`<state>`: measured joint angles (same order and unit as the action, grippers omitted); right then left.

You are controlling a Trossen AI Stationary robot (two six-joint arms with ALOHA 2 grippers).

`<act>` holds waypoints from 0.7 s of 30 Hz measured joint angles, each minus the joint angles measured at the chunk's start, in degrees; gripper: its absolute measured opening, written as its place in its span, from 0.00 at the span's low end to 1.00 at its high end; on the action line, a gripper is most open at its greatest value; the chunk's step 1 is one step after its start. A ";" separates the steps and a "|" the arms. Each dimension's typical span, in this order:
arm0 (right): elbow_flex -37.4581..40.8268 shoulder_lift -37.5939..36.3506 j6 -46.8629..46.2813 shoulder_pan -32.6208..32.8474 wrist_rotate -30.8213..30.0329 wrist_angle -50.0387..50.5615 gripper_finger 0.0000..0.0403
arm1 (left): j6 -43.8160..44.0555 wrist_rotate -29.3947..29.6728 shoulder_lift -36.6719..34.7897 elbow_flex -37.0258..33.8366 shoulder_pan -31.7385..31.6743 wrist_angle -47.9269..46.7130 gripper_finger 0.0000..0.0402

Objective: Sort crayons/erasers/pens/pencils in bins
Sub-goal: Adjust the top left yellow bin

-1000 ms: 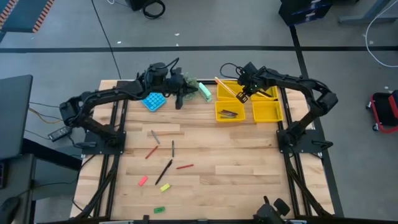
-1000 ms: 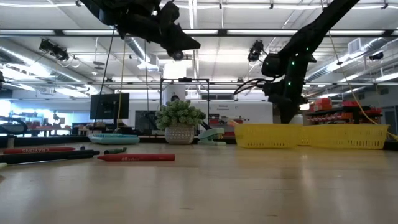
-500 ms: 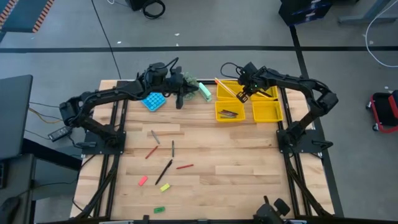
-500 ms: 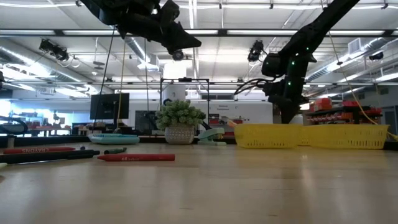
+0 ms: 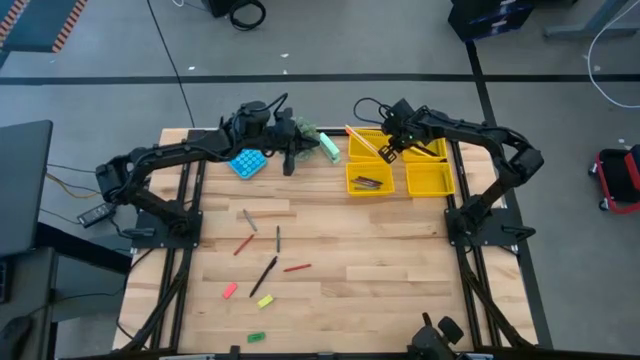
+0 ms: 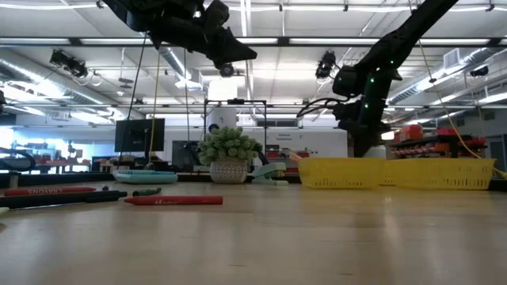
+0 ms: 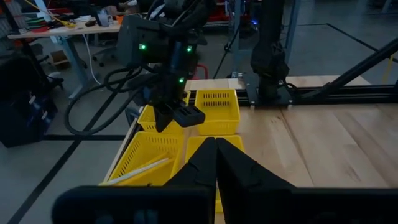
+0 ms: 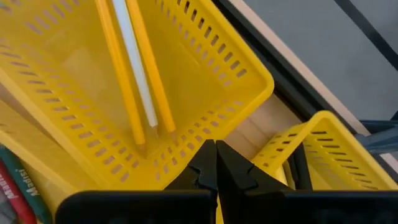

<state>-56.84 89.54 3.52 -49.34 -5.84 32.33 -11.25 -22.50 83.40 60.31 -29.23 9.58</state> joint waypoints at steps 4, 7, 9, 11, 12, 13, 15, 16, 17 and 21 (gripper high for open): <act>0.00 0.02 0.12 -0.02 0.28 -1.15 0.01 | 0.00 0.00 0.00 0.00 0.23 0.00 0.05; 0.00 0.02 0.43 -0.02 0.39 -1.56 0.01 | 0.09 -0.01 0.00 0.00 0.25 -0.03 0.06; 0.00 0.02 0.25 -0.02 0.39 -1.16 0.01 | 0.09 -0.02 0.00 0.00 0.23 -0.08 0.06; 0.00 0.02 0.19 -0.02 0.39 0.12 0.01 | 0.11 -0.02 0.02 0.00 0.23 -0.21 0.04; 0.02 0.02 0.17 -0.02 0.39 0.45 0.01 | 0.11 -0.02 0.02 0.00 0.23 -0.38 0.04; 0.02 0.02 0.17 -0.02 0.39 0.51 0.01 | 0.11 -0.02 0.02 0.00 0.23 -0.53 0.03; 0.02 0.02 0.17 0.05 0.39 -0.13 0.01 | 0.08 -0.02 0.04 0.00 0.23 -0.54 0.03; 0.02 0.02 0.30 0.26 0.51 -0.79 0.01 | 0.07 -0.02 0.04 0.00 0.23 -0.54 0.03; 0.02 0.02 0.92 0.44 0.85 -1.66 0.01 | 0.07 -0.02 0.04 0.00 0.23 -0.52 0.03; 0.02 0.02 4.85 0.61 2.04 -7.68 0.01 | -0.32 -0.02 0.05 0.00 0.23 -0.50 0.06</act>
<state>-56.82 89.56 8.37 -48.73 -3.80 24.65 -11.56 -22.52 83.45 60.31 -28.99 9.08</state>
